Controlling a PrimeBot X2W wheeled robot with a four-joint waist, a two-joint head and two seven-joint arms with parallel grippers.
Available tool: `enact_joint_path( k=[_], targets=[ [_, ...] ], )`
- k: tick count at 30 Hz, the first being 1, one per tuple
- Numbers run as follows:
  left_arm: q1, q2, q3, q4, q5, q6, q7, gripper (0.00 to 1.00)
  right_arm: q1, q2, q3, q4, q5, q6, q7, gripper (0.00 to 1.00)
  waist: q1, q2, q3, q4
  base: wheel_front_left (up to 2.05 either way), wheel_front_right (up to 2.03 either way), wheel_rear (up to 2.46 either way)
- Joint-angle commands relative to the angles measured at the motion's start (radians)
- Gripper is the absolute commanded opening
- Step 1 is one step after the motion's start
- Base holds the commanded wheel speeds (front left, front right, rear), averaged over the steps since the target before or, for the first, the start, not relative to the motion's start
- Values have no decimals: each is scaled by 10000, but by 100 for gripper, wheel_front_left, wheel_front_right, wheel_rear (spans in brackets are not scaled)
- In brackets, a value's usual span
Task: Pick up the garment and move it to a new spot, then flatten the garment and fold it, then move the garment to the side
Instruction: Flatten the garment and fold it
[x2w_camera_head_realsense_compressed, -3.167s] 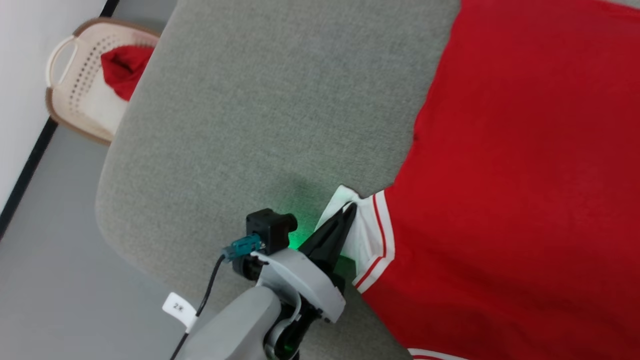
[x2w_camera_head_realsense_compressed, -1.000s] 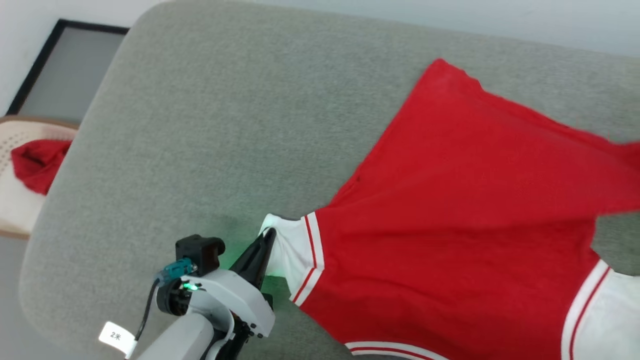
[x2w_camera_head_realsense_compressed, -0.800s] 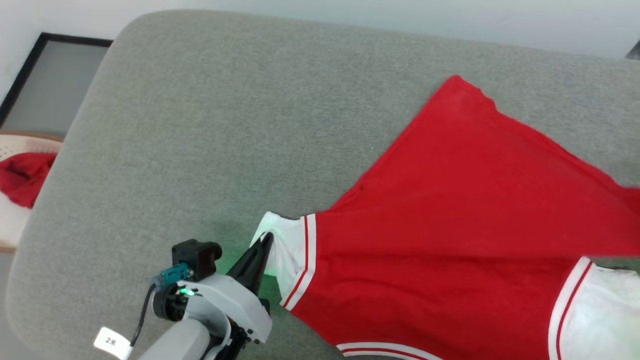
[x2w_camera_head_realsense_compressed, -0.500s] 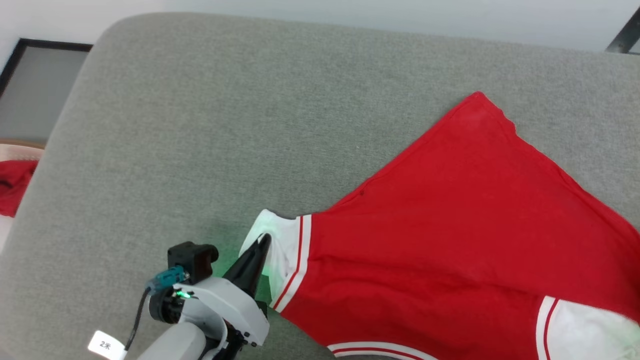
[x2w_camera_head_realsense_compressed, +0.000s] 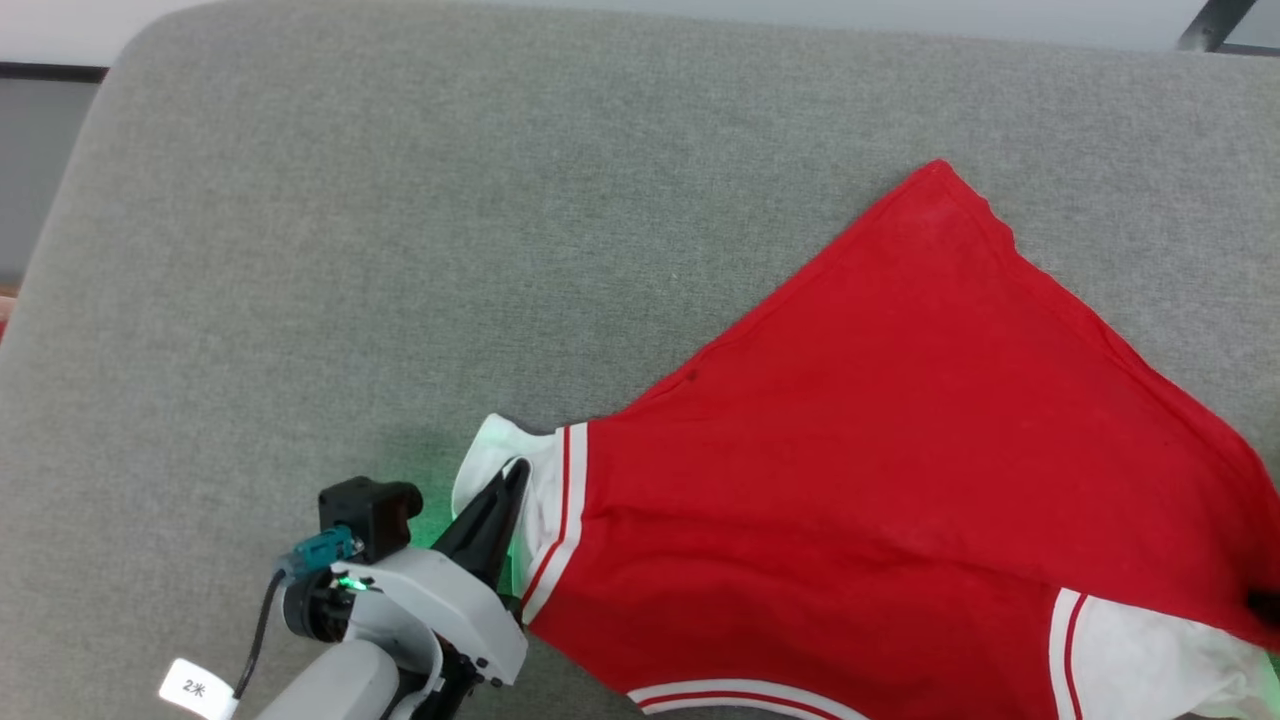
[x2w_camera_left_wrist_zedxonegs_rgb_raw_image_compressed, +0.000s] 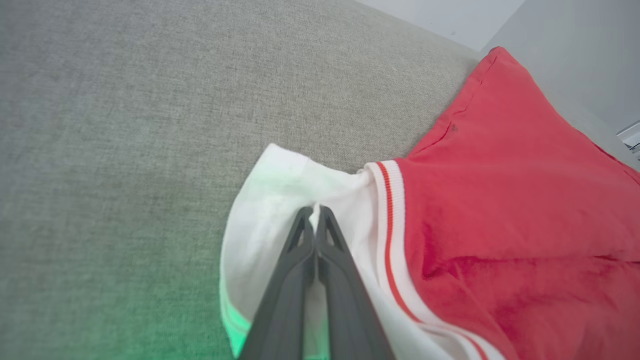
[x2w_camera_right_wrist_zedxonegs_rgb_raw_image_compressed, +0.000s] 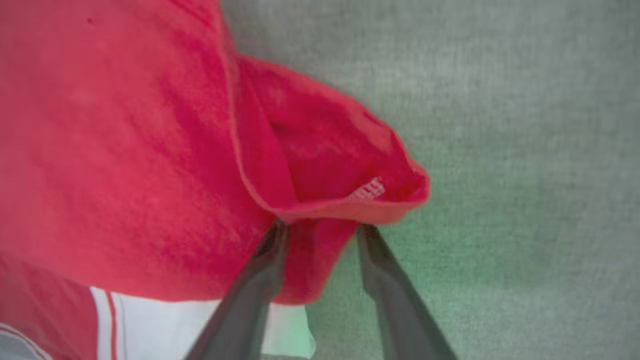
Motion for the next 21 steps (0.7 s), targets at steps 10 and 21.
enact_joint_path(
  k=[10, 21],
  targets=[
    [167, 79, -8, -79, -33, 83, -67, 0, -239, -875, 868, -1642, 614, -15, -524, 100, 0, 0, -187, -96, 0, 0, 0],
    [84, -81, -139, -125, 57, 73, -146, 0, -2294, -1682, 2384, -2655, 963, -12, -2122, 100, 0, 0, -314, 272, 0, 0, 0]
  ],
)
